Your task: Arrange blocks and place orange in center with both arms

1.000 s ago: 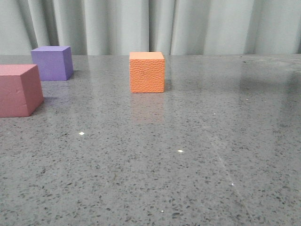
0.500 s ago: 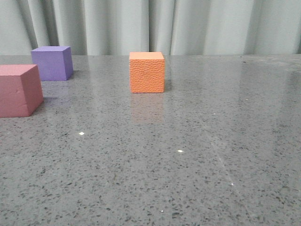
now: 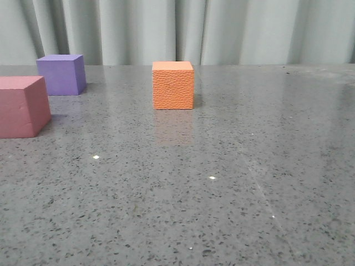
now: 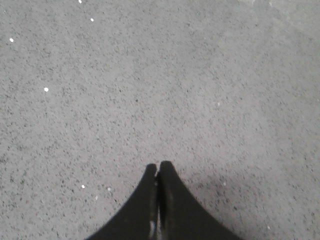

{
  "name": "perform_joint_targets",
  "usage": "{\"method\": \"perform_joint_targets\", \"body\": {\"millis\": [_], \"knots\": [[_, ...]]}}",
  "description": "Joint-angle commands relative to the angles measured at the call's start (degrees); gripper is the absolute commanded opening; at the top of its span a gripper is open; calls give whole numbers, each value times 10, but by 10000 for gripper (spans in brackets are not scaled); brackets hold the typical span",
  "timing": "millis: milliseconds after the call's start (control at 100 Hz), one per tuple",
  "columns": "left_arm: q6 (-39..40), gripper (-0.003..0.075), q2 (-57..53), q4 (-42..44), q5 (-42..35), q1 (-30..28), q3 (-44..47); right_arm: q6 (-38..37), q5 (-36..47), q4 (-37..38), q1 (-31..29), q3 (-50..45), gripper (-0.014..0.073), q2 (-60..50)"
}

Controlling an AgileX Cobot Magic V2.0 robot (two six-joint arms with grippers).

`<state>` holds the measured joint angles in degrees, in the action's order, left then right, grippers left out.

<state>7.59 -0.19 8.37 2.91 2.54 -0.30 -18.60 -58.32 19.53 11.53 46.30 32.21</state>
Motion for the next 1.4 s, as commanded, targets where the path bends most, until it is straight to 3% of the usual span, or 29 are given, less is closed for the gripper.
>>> {"method": "perform_joint_targets", "body": {"millis": [0,470,560,780,990,1210,1390], "knots": [[1,-11,-20,-4,-47,-2,32,6,10,18,-4,14,-67,-2],[1,-12,-20,-4,-47,-2,32,6,38,19,-4,13,-67,-2],[1,-12,-20,-4,-47,-2,32,6,94,19,-4,1,-67,-6],[1,-11,-20,-4,-47,-2,32,6,329,9,-4,-118,-67,-76],[1,-12,-20,-4,-47,-2,32,15,366,-52,-4,-233,-67,-181],[1,-12,-20,-4,-47,-2,32,147,465,-183,-43,-342,-67,-283],[1,-12,-20,-4,-47,-2,32,150,519,-188,-63,-410,-67,-339]]}}
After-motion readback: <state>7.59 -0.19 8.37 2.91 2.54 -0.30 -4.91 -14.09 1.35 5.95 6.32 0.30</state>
